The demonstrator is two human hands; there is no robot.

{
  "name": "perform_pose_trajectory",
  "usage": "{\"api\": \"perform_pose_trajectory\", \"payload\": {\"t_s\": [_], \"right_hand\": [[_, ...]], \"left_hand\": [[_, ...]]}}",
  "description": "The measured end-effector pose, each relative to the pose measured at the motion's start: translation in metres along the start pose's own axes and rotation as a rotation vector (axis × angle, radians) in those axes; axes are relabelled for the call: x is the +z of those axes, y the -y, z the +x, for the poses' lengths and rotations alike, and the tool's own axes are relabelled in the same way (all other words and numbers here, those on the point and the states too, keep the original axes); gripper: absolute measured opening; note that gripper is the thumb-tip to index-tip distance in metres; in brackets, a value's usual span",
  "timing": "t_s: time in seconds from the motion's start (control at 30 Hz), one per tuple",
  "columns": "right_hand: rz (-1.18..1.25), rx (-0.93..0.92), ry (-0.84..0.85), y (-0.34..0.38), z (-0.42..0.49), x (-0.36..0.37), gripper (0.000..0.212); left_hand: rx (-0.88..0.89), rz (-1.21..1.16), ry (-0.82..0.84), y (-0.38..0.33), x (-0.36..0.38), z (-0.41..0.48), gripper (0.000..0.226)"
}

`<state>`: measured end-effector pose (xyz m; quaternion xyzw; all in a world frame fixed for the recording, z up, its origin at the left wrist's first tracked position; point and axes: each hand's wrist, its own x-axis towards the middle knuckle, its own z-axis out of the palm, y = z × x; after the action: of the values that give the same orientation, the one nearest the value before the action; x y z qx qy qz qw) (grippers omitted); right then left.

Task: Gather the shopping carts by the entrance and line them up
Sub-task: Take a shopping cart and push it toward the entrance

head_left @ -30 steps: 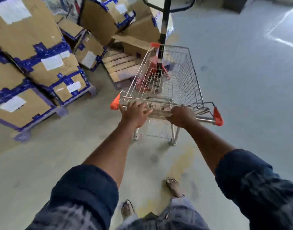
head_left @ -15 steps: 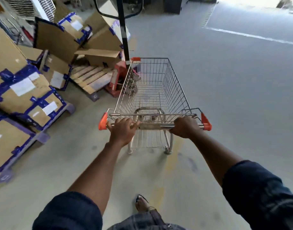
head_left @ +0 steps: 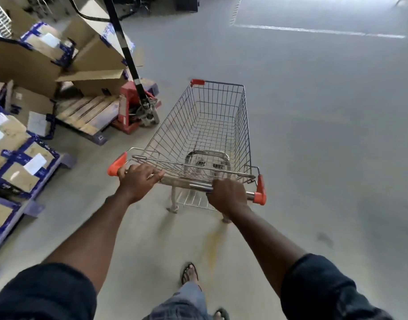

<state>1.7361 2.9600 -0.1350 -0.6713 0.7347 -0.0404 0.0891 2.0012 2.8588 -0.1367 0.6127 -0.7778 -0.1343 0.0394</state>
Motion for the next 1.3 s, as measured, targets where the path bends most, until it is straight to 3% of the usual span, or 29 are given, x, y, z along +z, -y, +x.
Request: {"api": "perform_pose_trajectory", "payload": {"t_s": [0.37,0.6,0.9,1.1,1.3], "right_hand": [[-0.039,0.139,-0.084,-0.042,0.054,-0.003,0.024],[-0.062,0.243,-0.107,-0.095,0.160,-0.019,0.021],[-0.125,0.357,-0.089,-0.155,0.294,-0.046,0.025],[-0.160,0.372,-0.093,-0.230,0.396,-0.068,0.028],[-0.154,0.380,-0.104,-0.339,0.525,-0.090,0.028]], "left_hand": [[0.115,-0.049,0.020,-0.042,0.007,0.090,0.063],[0.210,-0.042,0.061,-0.083,0.009,0.221,0.070],[0.323,0.003,0.164,-0.138,0.006,0.396,0.063],[0.402,0.027,0.200,-0.199,0.005,0.515,0.066],[0.370,0.036,0.112,-0.292,0.019,0.647,0.063]]}}
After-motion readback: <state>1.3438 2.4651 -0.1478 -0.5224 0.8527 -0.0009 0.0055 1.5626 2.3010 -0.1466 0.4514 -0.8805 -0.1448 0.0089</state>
